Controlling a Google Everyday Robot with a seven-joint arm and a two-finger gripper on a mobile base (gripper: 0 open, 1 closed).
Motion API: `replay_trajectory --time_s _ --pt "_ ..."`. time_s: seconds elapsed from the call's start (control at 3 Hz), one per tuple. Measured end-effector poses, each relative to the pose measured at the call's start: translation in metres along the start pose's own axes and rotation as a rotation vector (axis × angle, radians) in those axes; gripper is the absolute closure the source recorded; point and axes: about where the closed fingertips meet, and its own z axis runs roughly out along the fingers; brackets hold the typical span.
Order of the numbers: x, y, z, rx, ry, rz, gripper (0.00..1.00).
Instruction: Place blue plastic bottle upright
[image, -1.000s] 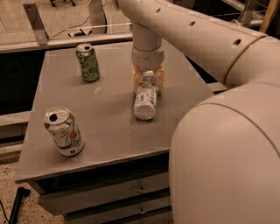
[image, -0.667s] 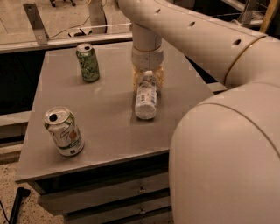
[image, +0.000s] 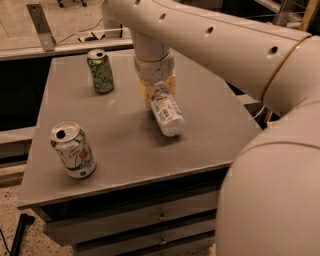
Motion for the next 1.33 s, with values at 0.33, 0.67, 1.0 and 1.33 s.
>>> replay_trajectory --time_s 0.33,0.67,1.0,1.33 --pt "0.002 0.001 -0.036 -0.087 -0.078 -0.143 1.00" --pt "-0.001 0.003 -0.035 -0.102 -0.093 -0.230 1.00" --pt "-0.008 -0.010 -0.016 -0.221 -0.097 -0.260 1.00" --pt "-0.037 0.002 0.025 -0.565 -0.278 -0.350 1.00"
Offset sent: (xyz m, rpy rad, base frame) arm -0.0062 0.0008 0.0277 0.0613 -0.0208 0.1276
